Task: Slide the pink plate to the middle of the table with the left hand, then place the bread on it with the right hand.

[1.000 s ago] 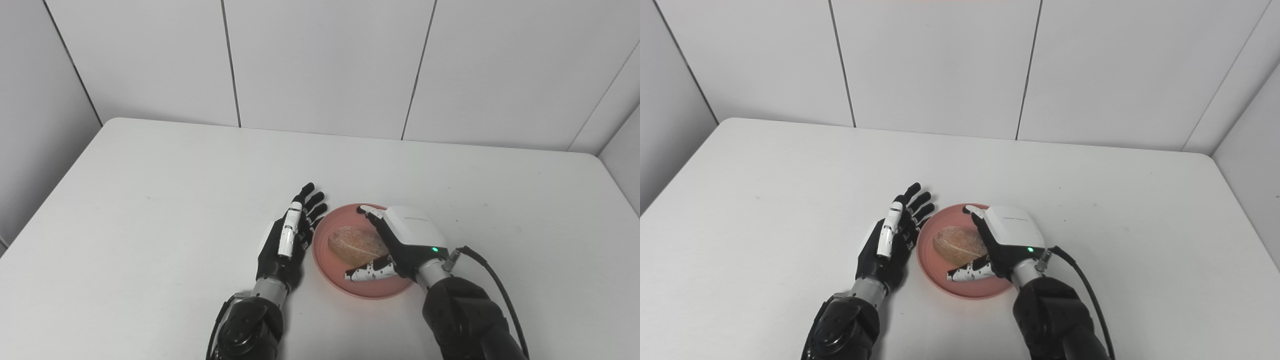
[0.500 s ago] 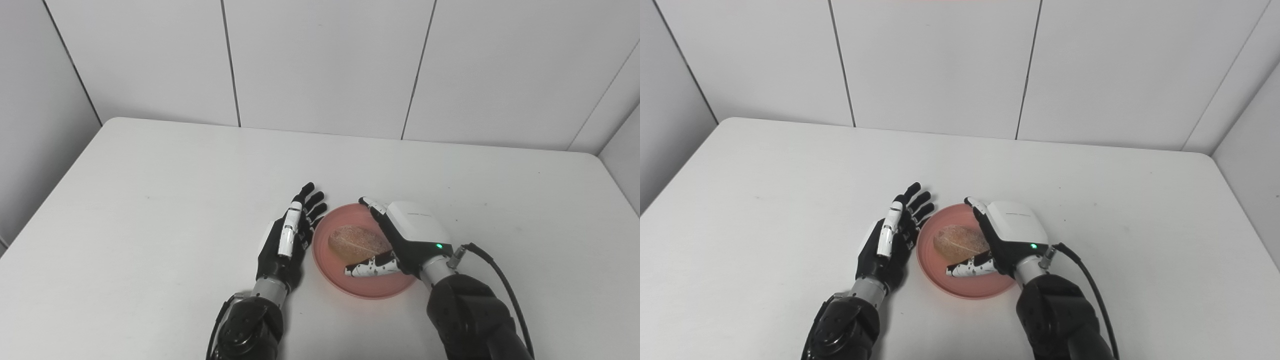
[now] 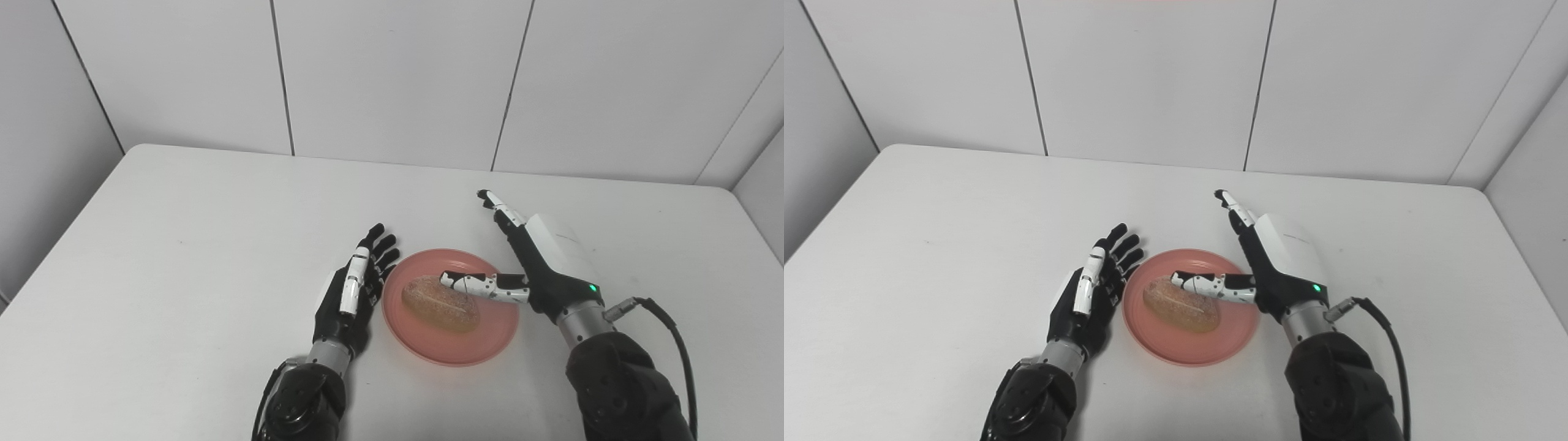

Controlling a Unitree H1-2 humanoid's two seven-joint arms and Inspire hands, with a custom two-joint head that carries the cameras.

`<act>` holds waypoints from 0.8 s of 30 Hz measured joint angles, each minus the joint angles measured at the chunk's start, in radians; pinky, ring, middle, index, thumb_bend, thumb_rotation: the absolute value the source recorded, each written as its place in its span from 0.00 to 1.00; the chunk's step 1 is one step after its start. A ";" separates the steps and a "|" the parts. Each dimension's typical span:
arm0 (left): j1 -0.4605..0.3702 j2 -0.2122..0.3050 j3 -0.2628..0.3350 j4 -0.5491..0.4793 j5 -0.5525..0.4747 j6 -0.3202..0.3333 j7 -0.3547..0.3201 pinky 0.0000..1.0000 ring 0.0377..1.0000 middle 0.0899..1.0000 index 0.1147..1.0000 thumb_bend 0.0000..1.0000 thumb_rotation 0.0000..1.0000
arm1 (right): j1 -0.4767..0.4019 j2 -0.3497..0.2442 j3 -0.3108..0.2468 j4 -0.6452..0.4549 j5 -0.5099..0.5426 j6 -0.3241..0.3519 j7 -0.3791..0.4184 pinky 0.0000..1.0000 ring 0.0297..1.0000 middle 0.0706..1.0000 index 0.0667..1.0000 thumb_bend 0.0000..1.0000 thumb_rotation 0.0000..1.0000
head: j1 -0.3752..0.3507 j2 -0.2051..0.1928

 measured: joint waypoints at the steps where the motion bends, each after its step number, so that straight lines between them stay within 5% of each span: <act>1: 0.000 0.000 0.000 0.000 0.000 0.000 0.000 0.92 0.92 0.92 0.91 0.38 1.00 | 0.008 0.003 -0.014 0.000 0.019 -0.005 -0.022 0.75 0.85 0.90 0.93 0.87 0.74 | -0.003 0.000; 7: 0.000 0.009 -0.001 -0.008 0.008 0.000 0.000 0.92 0.92 0.93 0.92 0.38 1.00 | 0.043 0.010 -0.073 0.000 0.129 -0.015 -0.118 0.82 0.89 0.93 0.94 0.81 0.97 | -0.011 -0.002; 18: 0.008 0.032 -0.005 -0.014 0.036 -0.014 -0.003 0.93 0.93 0.94 0.92 0.40 1.00 | 0.118 0.059 -0.097 0.041 0.297 -0.018 -0.195 0.75 0.91 0.93 0.94 0.68 1.00 | -0.032 -0.012; 24: 0.013 0.042 -0.007 -0.015 0.040 -0.023 -0.009 0.94 0.93 0.94 0.93 0.40 1.00 | 0.123 0.097 -0.097 0.077 0.356 -0.025 -0.247 0.85 0.91 0.92 0.92 0.56 1.00 | -0.040 -0.020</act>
